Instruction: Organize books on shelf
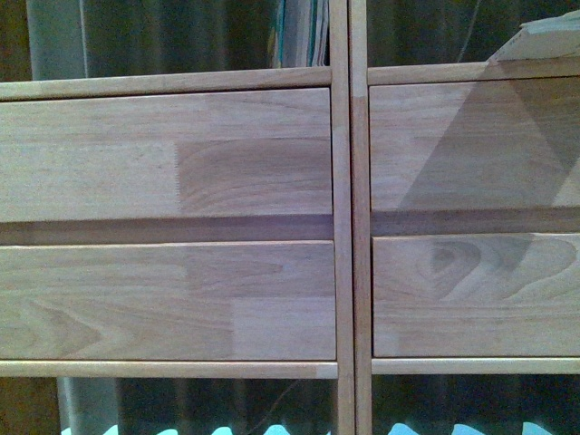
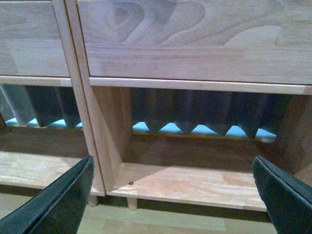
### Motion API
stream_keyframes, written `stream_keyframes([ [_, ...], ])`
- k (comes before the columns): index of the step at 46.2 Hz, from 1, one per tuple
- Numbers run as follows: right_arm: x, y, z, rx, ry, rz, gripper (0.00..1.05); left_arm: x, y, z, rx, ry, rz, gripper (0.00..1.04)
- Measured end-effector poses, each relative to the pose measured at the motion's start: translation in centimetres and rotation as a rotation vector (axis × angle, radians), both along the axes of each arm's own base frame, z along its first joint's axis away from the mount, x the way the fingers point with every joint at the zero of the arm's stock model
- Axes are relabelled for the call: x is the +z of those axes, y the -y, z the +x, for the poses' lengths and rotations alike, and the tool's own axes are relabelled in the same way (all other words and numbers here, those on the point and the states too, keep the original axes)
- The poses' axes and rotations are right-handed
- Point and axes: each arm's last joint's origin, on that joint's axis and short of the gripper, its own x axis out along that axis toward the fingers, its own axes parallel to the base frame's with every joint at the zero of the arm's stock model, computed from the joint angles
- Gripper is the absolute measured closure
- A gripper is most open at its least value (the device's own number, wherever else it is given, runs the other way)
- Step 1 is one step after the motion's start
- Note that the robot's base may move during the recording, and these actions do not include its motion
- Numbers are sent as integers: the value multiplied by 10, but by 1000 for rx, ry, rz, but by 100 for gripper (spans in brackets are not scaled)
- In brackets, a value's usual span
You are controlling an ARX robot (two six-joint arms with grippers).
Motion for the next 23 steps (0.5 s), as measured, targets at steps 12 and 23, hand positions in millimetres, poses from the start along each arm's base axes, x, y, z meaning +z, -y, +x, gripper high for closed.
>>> stream_keyframes([
  [12, 0, 0, 0, -1, 0, 0, 7, 0, 0, 0, 0, 0, 0, 7],
  [23, 0, 0, 0, 0, 0, 0, 7, 0, 0, 0, 0, 0, 0, 7],
])
